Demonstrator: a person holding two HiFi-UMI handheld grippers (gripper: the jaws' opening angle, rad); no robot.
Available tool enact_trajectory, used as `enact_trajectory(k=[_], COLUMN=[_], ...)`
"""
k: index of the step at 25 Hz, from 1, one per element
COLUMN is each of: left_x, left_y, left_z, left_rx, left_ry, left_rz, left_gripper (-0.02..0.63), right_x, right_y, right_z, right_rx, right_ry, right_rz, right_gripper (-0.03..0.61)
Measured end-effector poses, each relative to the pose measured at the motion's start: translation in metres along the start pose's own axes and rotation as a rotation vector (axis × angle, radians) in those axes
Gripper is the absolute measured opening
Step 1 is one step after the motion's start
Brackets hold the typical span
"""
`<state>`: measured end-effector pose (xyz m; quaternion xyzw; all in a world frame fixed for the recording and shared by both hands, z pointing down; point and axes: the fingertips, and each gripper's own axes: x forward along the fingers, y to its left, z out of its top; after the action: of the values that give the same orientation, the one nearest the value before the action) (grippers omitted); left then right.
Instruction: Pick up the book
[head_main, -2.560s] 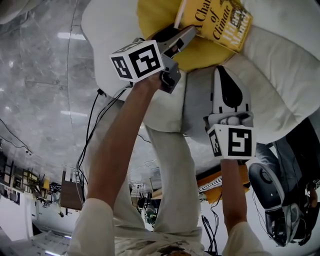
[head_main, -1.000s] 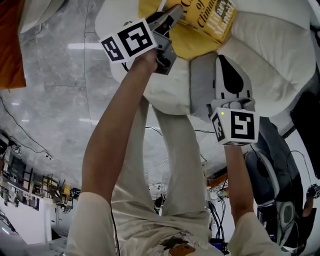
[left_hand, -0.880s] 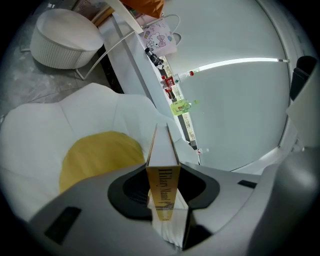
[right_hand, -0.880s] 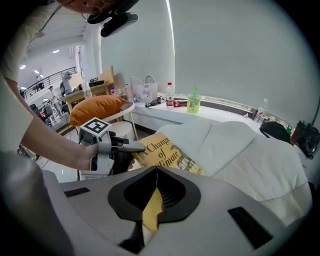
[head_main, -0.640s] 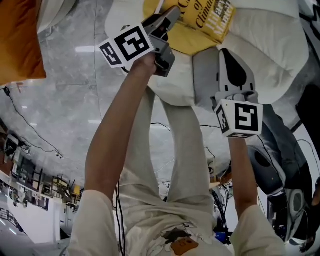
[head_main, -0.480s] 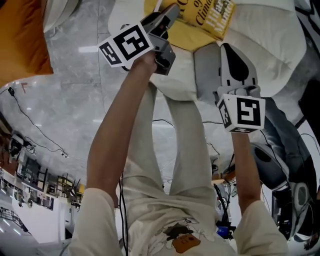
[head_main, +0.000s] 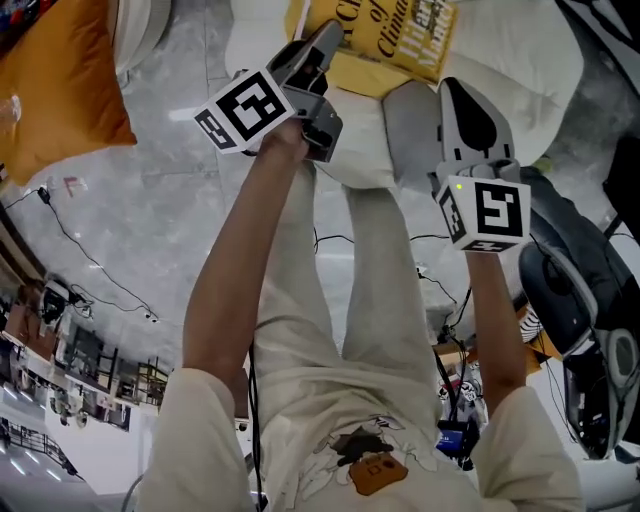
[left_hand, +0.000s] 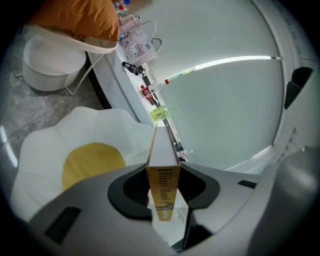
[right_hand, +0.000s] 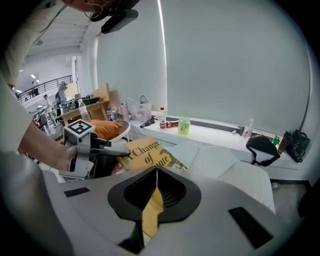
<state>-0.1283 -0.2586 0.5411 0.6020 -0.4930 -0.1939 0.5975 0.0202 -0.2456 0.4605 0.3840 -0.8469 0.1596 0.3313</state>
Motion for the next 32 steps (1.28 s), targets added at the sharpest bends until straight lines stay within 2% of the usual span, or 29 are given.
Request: enact_trajectory(k=[11, 23, 29, 32], left_x=[-0.044, -0.117, -0.162, -0.178], left_y=[-0.063, -0.13, -0.2, -0.217], left_z=[0.007, 0.035, 0.028, 0.032], left_rx=[0.033, 0.066, 0.106, 0.116], left_ry=[0.032, 0.012, 0.01, 0.014], left_rz=[-0.024, -0.054, -0.111, -0.134], left_gripper=[0.147, 0.147, 0.147, 0.147], right_x=[-0.056, -0.11, -0.178, -0.192], right_y=[0.0, 0.029, 0.04, 0.05], right_z=[0.043, 0.091, 0.124, 0.139], right_rx=[0.028, 0.027, 0.037, 0.04], right_ry=[-0.046, -0.081, -0.152, -0.173], right_rz=[-0.046, -0.025, -0.04, -0.043], right_gripper=[0.024, 0.023, 0.025, 0.023])
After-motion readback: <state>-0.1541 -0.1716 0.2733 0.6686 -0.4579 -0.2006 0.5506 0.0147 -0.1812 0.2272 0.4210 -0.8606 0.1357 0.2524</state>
